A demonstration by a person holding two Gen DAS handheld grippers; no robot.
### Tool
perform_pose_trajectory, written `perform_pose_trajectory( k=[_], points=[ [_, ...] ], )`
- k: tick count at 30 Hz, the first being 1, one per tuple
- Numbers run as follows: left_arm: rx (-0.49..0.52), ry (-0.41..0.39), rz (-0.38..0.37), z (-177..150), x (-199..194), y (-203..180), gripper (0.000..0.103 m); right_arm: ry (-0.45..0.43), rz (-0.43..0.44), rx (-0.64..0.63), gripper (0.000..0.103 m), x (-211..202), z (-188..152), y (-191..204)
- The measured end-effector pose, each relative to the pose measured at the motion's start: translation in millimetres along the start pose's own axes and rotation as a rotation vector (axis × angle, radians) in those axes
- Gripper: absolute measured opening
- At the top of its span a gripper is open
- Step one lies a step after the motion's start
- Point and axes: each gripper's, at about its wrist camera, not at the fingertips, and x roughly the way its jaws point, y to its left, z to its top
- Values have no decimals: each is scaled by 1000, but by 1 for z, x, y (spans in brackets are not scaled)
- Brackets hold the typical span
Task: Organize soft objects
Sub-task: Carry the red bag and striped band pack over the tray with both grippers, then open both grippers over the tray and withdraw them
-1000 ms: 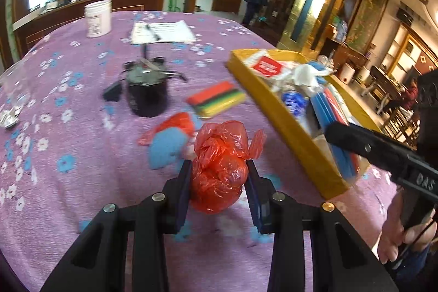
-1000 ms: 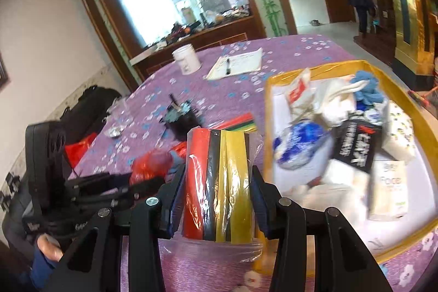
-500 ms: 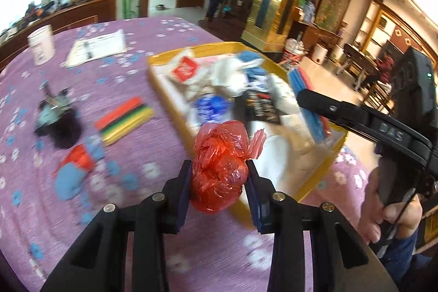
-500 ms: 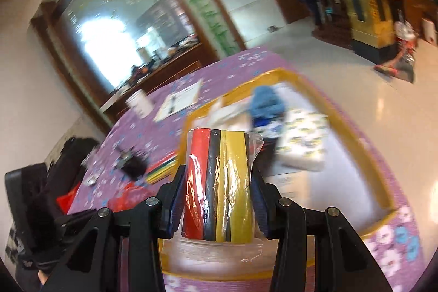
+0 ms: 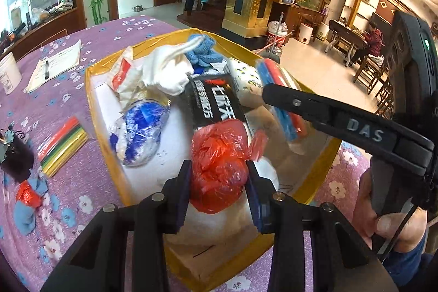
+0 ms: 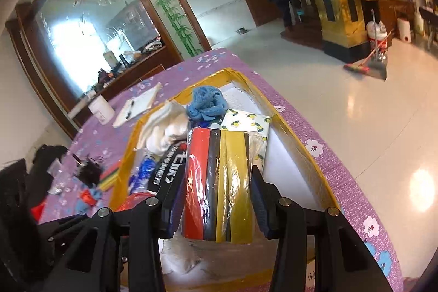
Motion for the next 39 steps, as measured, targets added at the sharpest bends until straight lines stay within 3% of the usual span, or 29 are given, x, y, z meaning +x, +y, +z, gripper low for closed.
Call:
perform_pose_trajectory(
  k=[6, 10, 25, 32, 39],
  points=[
    [0, -16, -9, -6, 2, 0, 37, 8, -31, -49, 50, 10, -3, 9],
    [0, -38, -2, -6, -2, 0, 61, 3, -20, -55, 64, 10, -4, 13],
    [-5, -92, -15, -5, -36, 1, 66, -79, -10, -38, 74, -31, 1, 25],
    [-16, -118, 87, -21, -64, 18, 67, -62, 29, -107, 75, -34, -6, 58],
    [-61, -125, 290, -44, -87, 58, 69, -16, 66, -176, 75, -24, -21, 93]
  ],
)
